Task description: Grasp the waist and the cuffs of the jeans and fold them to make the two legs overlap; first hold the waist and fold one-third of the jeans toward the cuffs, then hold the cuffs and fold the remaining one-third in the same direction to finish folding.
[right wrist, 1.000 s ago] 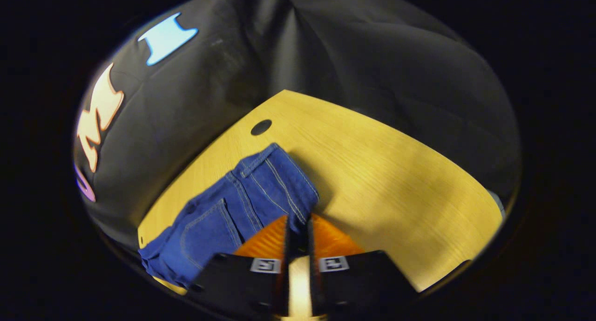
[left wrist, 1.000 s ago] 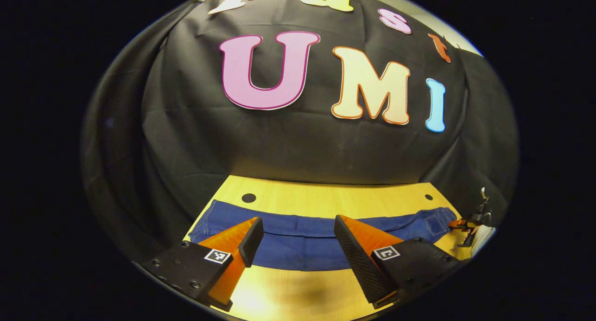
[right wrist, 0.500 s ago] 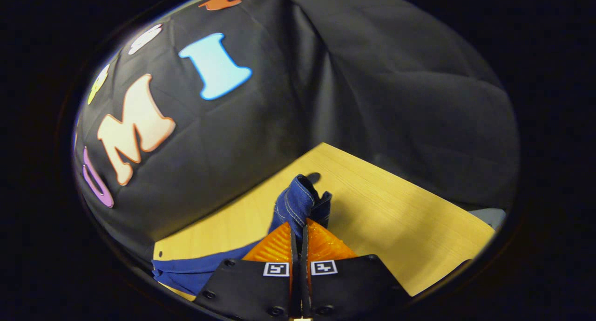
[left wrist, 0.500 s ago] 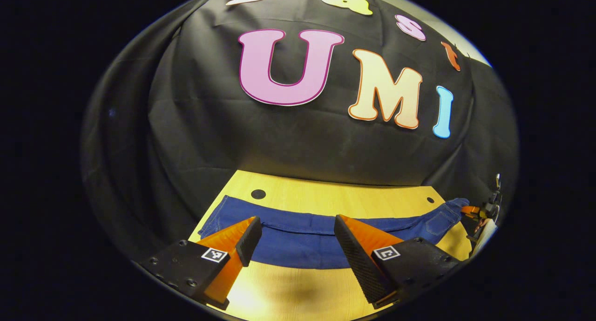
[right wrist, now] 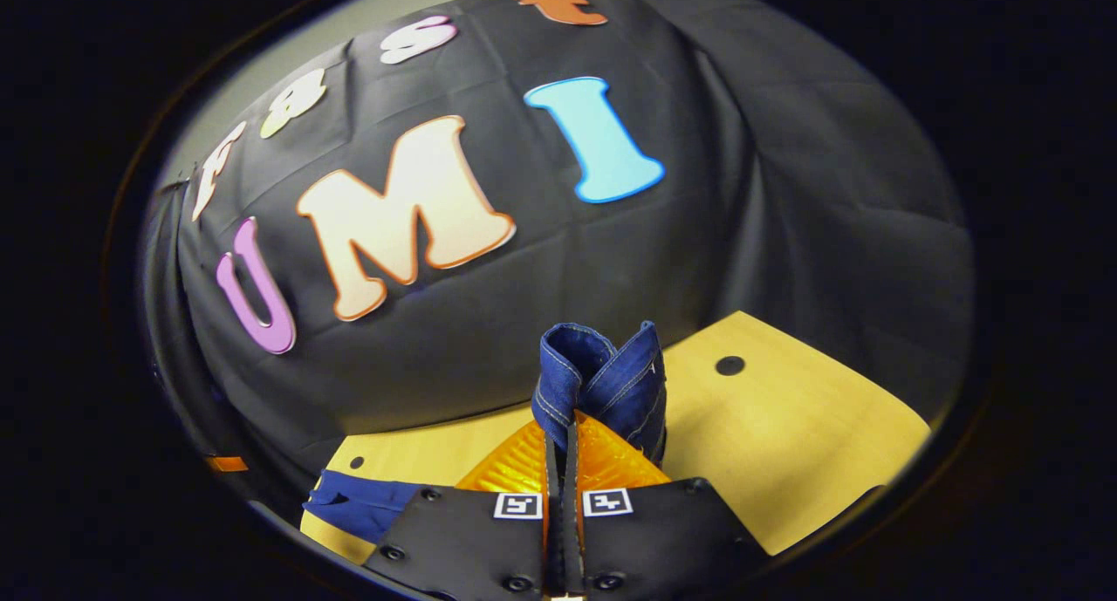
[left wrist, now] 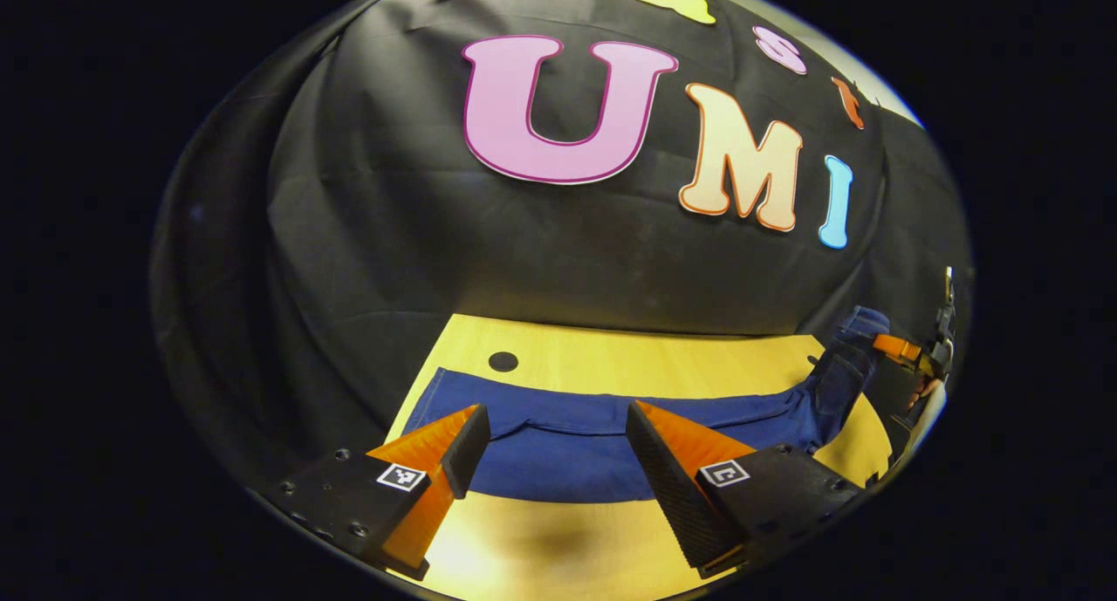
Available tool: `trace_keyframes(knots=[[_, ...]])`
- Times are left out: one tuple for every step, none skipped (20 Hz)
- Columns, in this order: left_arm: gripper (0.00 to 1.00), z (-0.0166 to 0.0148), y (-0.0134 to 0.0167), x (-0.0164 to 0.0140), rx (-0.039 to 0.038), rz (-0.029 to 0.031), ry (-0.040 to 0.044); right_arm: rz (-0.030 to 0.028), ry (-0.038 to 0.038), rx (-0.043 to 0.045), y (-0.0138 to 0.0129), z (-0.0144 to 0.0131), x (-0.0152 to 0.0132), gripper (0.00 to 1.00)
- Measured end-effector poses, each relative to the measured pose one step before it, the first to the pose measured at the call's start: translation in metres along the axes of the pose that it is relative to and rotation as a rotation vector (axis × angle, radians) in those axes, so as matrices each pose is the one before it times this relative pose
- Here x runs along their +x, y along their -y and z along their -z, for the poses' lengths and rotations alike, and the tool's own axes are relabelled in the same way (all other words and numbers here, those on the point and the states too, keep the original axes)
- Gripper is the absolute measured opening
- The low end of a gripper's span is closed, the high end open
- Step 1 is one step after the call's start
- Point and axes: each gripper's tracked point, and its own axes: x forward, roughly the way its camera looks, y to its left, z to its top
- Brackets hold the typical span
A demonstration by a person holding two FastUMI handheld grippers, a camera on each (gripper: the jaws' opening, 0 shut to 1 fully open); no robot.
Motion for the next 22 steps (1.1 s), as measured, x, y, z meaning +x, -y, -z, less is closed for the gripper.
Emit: trace_keyframes(knots=[[0.98, 0.00007, 0.00161, -0.00053, -0.00227, 0.00358, -0.00676, -0.02364, 0.00324, -0.00585, -0.02103, 0.0056, -0.00084, 0.03], [0.98, 0.00024, 0.001, 0.00022, -0.00449, 0.00462, -0.00798, -0.02124, 0.00697, -0.00002, -0.01824, 0.00516, 0.0024, 0.03], [0.98, 0.0013, 0.00099, -0.00027, -0.00273, 0.00474, -0.00961, -0.02018, -0.00386, -0.00471, -0.01802, 0.00701, 0.00073, 0.03], [0.98, 0.00084, -0.00004, 0.0, -0.0007, 0.00358, -0.0112, -0.01501, -0.00293, -0.00464, -0.01246, 0.00742, 0.00022, 0.03], [0.98, 0.00016, -0.00005, -0.00068, 0.00154, 0.00201, -0.01015, -0.01528, -0.00472, -0.00213, -0.01473, 0.01095, 0.00177, 0.03], [0.98, -0.00001, -0.0003, 0.00021, 0.00162, 0.00262, -0.00914, -0.01263, -0.01162, 0.00347, -0.01144, 0.00985, 0.00333, 0.03], [0.98, 0.00127, 0.0009, 0.00074, 0.00305, 0.0054, -0.00935, -0.01518, -0.00778, 0.00965, -0.01189, 0.01094, 0.0033, 0.03], [0.98, 0.00029, -0.00007, 0.00067, 0.00481, 0.00116, -0.00837, -0.01478, -0.00303, 0.01383, -0.01022, 0.0086, 0.00248, 0.03], [0.98, 0.00173, 0.00084, 0.00063, 0.00534, -0.00034, -0.01195, -0.01644, -0.00775, 0.01372, -0.01089, 0.01231, 0.00178, 0.03], [0.98, 0.00066, 0.00087, 0.00015, 0.00319, 0.00042, -0.01003, -0.01543, -0.012, 0.01775, -0.0093, 0.01274, 0.00464, 0.03], [0.98, -0.00017, 0.00112, 0.00024, 0.00046, 0.00223, -0.00651, -0.02192, -0.01965, 0.01707, -0.00816, 0.017, 0.00272, 0.03], [0.98, 0.00132, 0.00013, 0.00096, -0.00256, 0.00377, -0.00467, -0.01541, -0.02673, 0.01517, -0.00836, 0.01678, 0.0043, 0.02], [0.98, 0.00134, -0.00016, 0.00088, -0.00449, 0.00539, -0.00676, -0.01015, -0.03522, 0.01088, -0.00703, 0.01978, 0.00365, 0.03], [0.98, 0.00125, -0.00096, -0.00072, -0.0048, 0.00305, -0.00728, -0.00434, -0.03397, 0.00501, -0.00358, 0.01946, 0.00478, 0.03], [0.98, 0.00105, 0.00031, -0.00077, -0.00591, 0.00377, -0.0103, -0.00159, -0.02709, 0.00363, -0.00081, 0.01654, 0.0039, 0.03], [0.98, -0.00005, 0.00031, -0.0006, -0.00635, 0.00252, -0.00978, 0.0, -0.02374, 0.0068, -0.00082, 0.01418, 0.00563, 0.03], [0.98, 0.00031, -0.00108, -0.00102, -0.00958, -0.00055, -0.01062, 0.00043, -0.02741, 0.0109, 0.00006, 0.01525, 0.00368, 0.03], [0.98, -0.00005, 0.00057, 0.00004, -0.01344, 0.00016, -0.01099, 0.00153, -0.02672, 0.00335, -0.00005, 0.01376, 0.00524, 0.03], [0.98, 0.00062, -0.00051, 0.00096, -0.01582, -0.00051, -0.0097, 0.00545, -0.03568, -0.00018, 0.00209, 0.0173, 0.00359, 0.03], [0.98, -0.00015, -0.00102, 0.00104, -0.01541, -0.00256, -0.00621, 0.00633, -0.03503, 0.00134, 0.00294, 0.01456, 0.00203, 0.02], [0.98, -0.00078, -0.00072, 0.0005, -0.01304, -0.00198, -0.00237, 0.00388, -0.03538, 0.00322, 0.00247, 0.01464, 0.00065, 0.02], [0.98, 0.00344, -0.00099, 0.00335, -0.01062, -0.00305, -0.002, -0.01256, -0.04869, 0.01811, -0.00442, 0.01048, 0.0034, 0.01]])
